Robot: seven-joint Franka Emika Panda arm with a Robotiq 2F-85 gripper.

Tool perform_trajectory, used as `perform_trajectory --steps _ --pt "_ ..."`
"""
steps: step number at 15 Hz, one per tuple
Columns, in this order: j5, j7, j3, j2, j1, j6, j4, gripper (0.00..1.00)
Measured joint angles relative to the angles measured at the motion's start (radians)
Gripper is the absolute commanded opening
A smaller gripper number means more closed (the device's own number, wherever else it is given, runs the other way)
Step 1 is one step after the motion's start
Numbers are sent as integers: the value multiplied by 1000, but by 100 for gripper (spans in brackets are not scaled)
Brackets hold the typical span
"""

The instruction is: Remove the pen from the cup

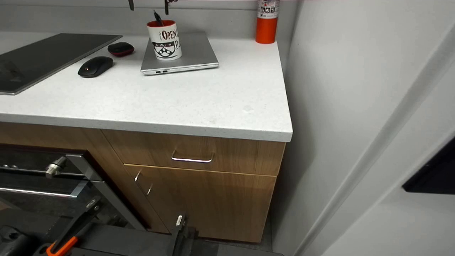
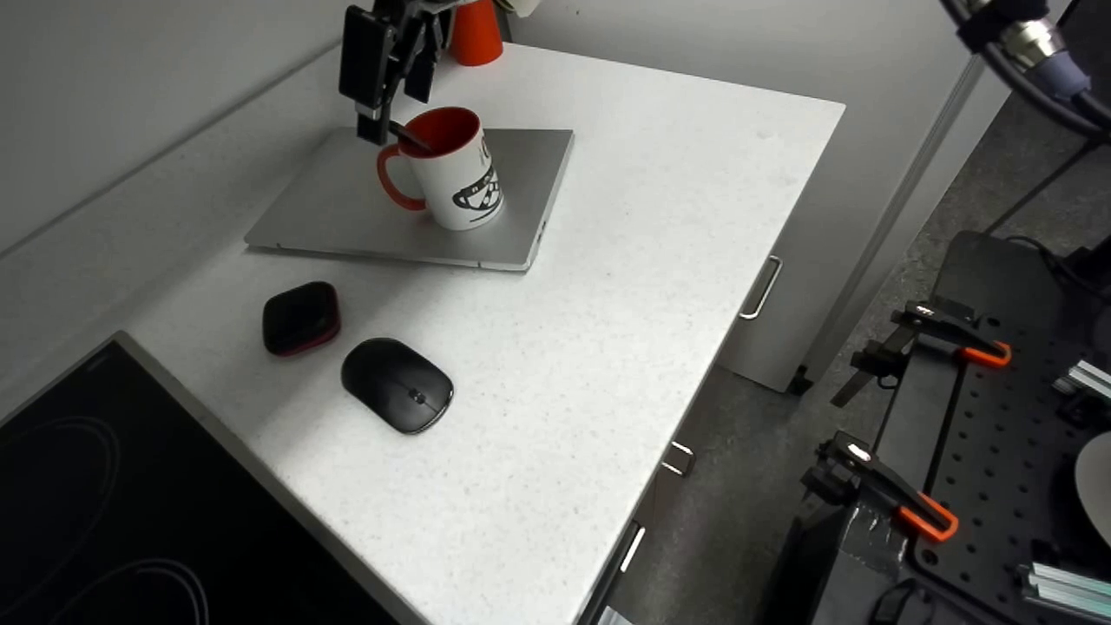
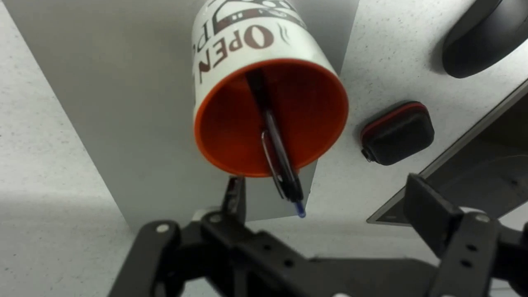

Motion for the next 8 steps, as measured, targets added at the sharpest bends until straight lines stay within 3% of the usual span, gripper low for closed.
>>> perform_trajectory --steps 2,3,5,8 --pt "0 -10 4 28 -6 2 23 96" --pt "0 -14 6 41 -11 2 35 75" --pt "0 -24 16 63 -24 2 54 68" --pt "0 -38 38 81 -45 2 76 42"
